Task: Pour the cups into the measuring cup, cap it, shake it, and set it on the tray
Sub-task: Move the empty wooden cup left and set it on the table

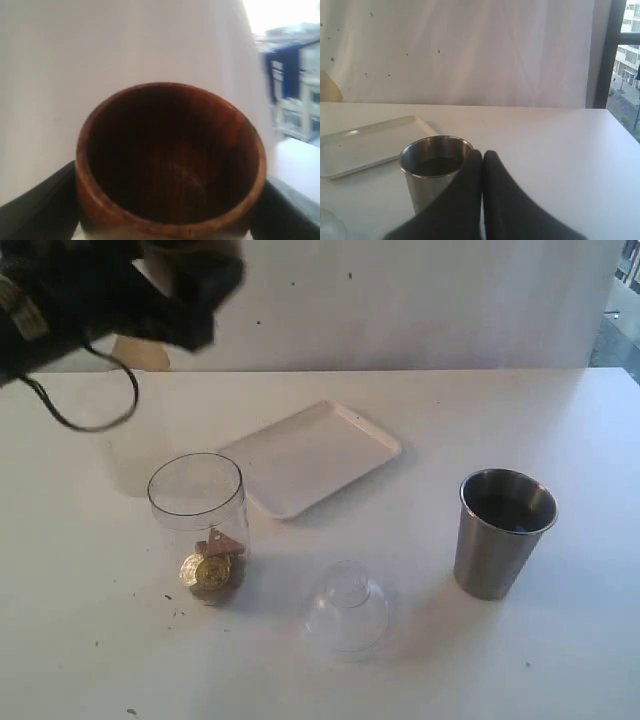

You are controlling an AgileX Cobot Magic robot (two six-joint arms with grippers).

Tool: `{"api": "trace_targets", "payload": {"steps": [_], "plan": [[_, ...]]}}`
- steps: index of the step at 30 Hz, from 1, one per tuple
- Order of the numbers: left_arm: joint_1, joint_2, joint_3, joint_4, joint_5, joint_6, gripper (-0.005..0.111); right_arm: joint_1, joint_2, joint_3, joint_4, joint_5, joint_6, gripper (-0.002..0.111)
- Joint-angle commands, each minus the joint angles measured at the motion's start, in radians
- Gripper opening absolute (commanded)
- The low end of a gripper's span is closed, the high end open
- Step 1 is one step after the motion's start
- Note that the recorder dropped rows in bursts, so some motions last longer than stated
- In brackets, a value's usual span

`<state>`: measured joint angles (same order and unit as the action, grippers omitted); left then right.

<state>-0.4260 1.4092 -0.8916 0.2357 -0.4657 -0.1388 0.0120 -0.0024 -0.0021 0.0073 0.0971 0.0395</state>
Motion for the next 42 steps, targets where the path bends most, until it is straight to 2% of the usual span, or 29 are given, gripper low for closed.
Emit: {"api": "trace_targets", "payload": {"steps": [1, 4, 7, 11, 14, 16, 21, 32, 34, 40, 42], "plan": [[0.110, 0.015, -0.055, -0.249, 0.239, -0.056, 0.000, 0.008, 0.002, 0.002, 0.000, -0.014, -0.001, 0.000], [0.203, 0.004, -0.029, -0.249, 0.272, -0.041, 0.000, 0.008, 0.002, 0.002, 0.000, -0.014, -0.001, 0.000], [0.337, -0.011, 0.032, -0.254, 0.235, -0.043, 0.000, 0.008, 0.002, 0.002, 0.000, -0.014, -0.001, 0.000], [0.497, -0.003, 0.150, -0.261, 0.123, -0.045, 0.000, 0.008, 0.002, 0.002, 0.000, -0.014, -0.001, 0.000], [0.558, 0.042, 0.227, -0.213, -0.019, -0.045, 0.000, 0.008, 0.002, 0.002, 0.000, -0.014, -0.001, 0.000], [0.567, 0.097, 0.252, -0.165, -0.095, -0.048, 0.000, 0.008, 0.002, 0.002, 0.000, -0.014, -0.001, 0.000], [0.565, 0.304, 0.229, -0.050, -0.128, -0.099, 0.000, 0.008, 0.002, 0.002, 0.000, -0.014, -0.001, 0.000], [0.565, 0.548, 0.225, -0.071, -0.414, -0.040, 0.001, 0.008, 0.002, 0.002, 0.000, -0.014, -0.001, 0.000], [0.565, 0.564, 0.216, -0.071, -0.419, -0.037, 0.008, 0.008, 0.002, 0.002, 0.000, -0.014, -0.001, 0.000], [0.565, 0.575, 0.210, -0.071, -0.395, -0.037, 0.058, 0.008, 0.002, 0.002, 0.000, -0.014, -0.001, 0.000], [0.565, 0.575, 0.210, -0.071, -0.394, -0.037, 0.070, 0.008, 0.002, 0.002, 0.000, -0.014, -0.001, 0.000]]}}
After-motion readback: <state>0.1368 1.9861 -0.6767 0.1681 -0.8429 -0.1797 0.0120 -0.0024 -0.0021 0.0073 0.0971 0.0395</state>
